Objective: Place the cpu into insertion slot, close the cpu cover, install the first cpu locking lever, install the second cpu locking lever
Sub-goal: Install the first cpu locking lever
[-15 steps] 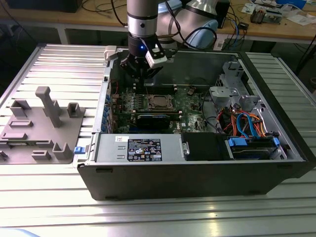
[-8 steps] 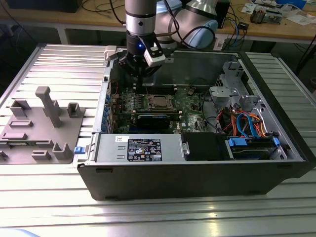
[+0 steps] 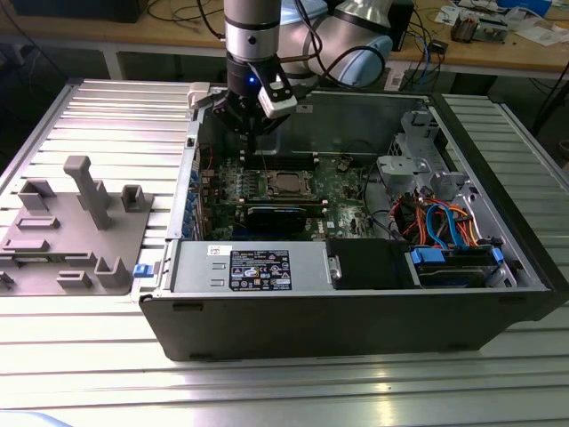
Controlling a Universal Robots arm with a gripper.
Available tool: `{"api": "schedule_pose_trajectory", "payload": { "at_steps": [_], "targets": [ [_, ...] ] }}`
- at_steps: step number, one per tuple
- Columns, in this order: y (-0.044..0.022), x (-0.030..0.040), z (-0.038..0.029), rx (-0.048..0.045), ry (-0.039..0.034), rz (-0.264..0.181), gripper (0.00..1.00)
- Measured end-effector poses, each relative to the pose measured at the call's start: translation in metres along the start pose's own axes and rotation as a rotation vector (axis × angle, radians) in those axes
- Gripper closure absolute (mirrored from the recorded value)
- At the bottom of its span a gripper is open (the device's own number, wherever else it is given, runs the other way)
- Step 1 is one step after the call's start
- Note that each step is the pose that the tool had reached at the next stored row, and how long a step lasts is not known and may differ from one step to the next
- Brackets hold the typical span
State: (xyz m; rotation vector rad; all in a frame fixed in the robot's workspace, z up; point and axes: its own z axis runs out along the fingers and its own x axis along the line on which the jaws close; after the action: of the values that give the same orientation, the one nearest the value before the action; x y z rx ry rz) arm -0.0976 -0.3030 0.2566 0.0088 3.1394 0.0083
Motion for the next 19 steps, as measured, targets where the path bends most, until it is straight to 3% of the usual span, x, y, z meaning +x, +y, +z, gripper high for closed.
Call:
{"api": "schedule_pose_trajectory", "payload": {
  "at_steps": [10,19],
  "targets": [
    [0.0025,-0.0089,-0.0001,-0.0003,0.0014,-0.009,0.89],
    [0.0025,-0.0107,0.0000,-0.0003,0.0016,-0.009,0.89]
  ]
}}
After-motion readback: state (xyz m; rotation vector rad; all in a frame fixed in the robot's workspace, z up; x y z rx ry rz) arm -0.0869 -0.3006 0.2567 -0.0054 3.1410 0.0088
